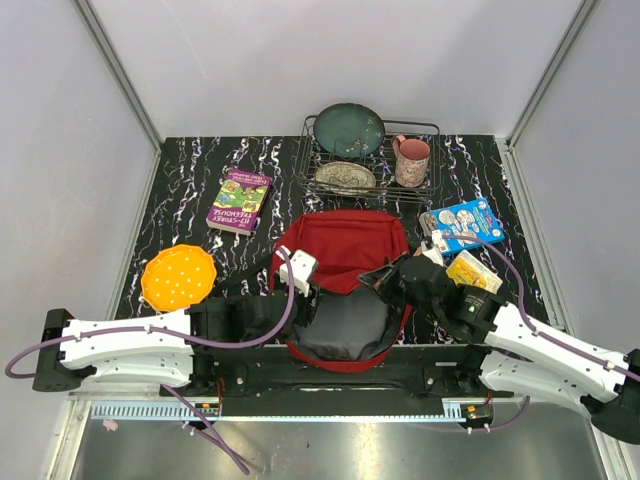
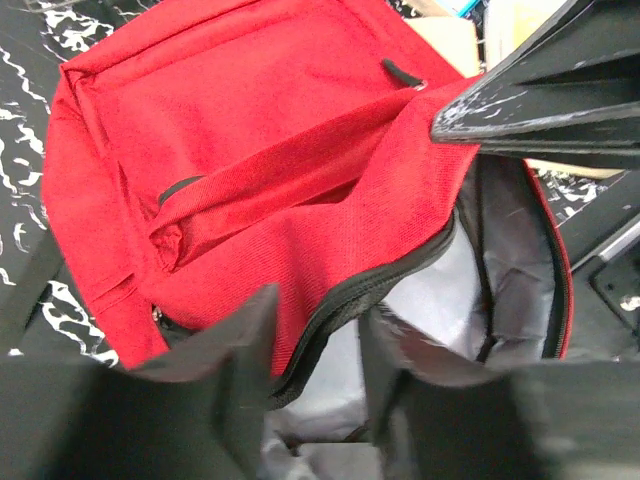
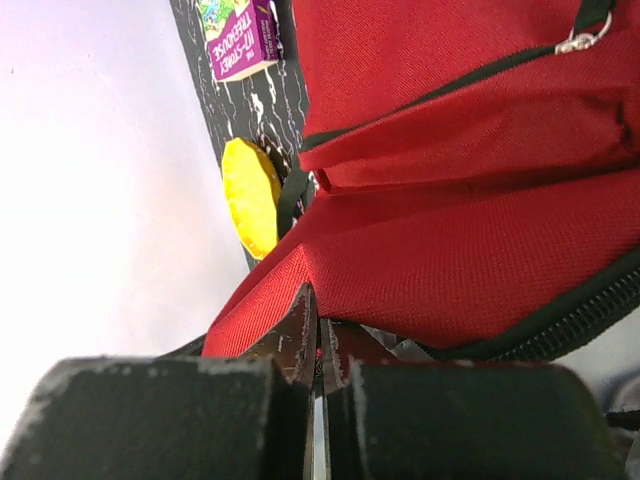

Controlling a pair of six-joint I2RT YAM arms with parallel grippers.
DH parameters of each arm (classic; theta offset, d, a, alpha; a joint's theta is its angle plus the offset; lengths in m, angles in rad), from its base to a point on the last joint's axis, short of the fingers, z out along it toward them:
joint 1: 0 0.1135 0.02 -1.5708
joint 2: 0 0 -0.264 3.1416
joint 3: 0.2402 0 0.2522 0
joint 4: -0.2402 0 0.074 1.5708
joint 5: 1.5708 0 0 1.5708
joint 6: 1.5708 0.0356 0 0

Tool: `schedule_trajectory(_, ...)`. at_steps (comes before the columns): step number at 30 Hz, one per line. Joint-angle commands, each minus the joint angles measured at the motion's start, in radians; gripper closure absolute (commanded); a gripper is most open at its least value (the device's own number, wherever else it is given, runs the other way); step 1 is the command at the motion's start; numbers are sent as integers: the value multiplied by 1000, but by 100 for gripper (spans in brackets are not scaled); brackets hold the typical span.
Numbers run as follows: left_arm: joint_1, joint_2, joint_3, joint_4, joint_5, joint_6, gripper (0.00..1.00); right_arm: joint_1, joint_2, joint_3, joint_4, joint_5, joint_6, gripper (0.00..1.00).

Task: Pack the student bag
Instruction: Unzip the student bag at the center of the board.

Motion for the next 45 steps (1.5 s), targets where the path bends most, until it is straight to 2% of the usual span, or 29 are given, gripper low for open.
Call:
schedule_trajectory(1,-4,-4,23,22,38,-8,49,-7,20,75,28,55,-78,100)
schedule_trajectory(2,-4,-3,27,25,41,-2,29,-7,28,81,28,52,-86,100)
schedule_trajectory(6,-5,2,55,31,66,58,8,-7,67,121,30,24,-124,100)
schedule_trajectory(12,-10,68,119,30,127,181,2,-7,90,166,28,4,-173,100)
schedule_trajectory(18,-8,180,165,-7,51,293,1,-8,87,178,16,-17,-191,100)
schedule_trajectory(22,-8,221,178,-33,26,322,1,-8,89,193,-19,-11,-207,100)
schedule_trajectory(25,-8,231,187,-59,-49,325,3,-8,101,224,-56,-11,-225,100)
schedule_trajectory(28,-7,232,194,-61,-98,336,11,-8,115,241,-73,-19,-240,100)
schedule_trajectory(31,-8,243,210,-53,-133,338,26,-8,126,244,-71,-37,-256,94)
schedule_trajectory(32,-8,246,214,-50,-158,333,33,-7,127,245,-73,-44,-263,86)
schedule_trajectory(33,-8,252,219,-49,-169,321,45,-7,127,247,-71,-51,-276,80)
schedule_trajectory(34,-7,255,220,-47,-178,313,53,-7,126,247,-80,-54,-280,71)
schedule_trajectory(35,-7,257,222,-45,-190,302,61,-7,117,248,-91,-54,-282,56)
schedule_trajectory(36,-7,261,224,-49,-225,266,77,-8,107,250,-106,-42,-280,48)
schedule_trajectory(38,-8,263,224,-61,-235,215,88,-8,53,229,-178,-10,-247,35)
schedule_trajectory(40,-7,263,214,-67,-227,180,100,-7,-10,198,-232,12,-225,31)
schedule_trajectory(45,-8,249,185,-85,-209,101,100,-7,-280,129,-376,160,-164,26)
